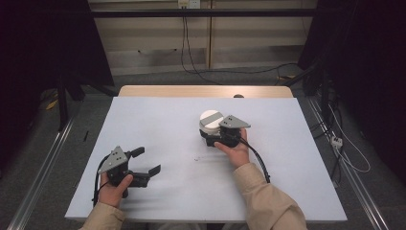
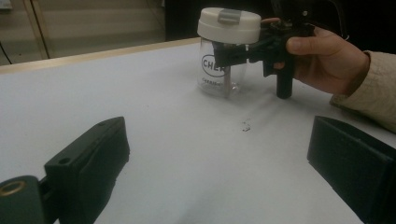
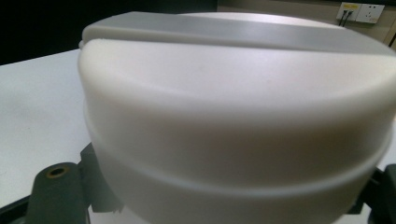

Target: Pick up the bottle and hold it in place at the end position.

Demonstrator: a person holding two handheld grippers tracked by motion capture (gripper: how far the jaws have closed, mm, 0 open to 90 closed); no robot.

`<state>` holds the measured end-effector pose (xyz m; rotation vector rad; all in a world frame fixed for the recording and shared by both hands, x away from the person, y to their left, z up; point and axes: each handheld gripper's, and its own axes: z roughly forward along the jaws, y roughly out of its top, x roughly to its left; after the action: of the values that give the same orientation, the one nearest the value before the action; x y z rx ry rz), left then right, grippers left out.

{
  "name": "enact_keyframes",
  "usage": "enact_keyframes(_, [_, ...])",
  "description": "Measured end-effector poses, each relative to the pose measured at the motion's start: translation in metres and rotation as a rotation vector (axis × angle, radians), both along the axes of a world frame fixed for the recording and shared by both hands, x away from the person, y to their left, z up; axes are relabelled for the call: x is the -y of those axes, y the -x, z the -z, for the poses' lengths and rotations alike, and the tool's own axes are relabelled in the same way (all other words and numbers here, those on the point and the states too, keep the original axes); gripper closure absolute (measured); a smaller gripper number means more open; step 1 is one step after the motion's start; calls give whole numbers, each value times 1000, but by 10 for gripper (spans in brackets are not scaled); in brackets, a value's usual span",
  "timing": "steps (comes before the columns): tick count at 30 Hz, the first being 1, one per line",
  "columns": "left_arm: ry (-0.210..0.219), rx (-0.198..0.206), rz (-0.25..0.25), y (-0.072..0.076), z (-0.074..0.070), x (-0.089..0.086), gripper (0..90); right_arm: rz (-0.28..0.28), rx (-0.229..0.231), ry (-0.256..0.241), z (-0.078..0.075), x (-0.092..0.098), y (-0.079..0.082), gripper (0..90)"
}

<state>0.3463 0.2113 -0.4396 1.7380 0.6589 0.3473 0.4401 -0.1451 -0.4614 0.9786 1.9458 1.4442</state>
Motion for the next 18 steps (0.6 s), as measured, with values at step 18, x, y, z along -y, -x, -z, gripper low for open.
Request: enact_keyframes(18, [4,-15,24,-15,-8,32,43,-2,-6,2,0,1,0,185])
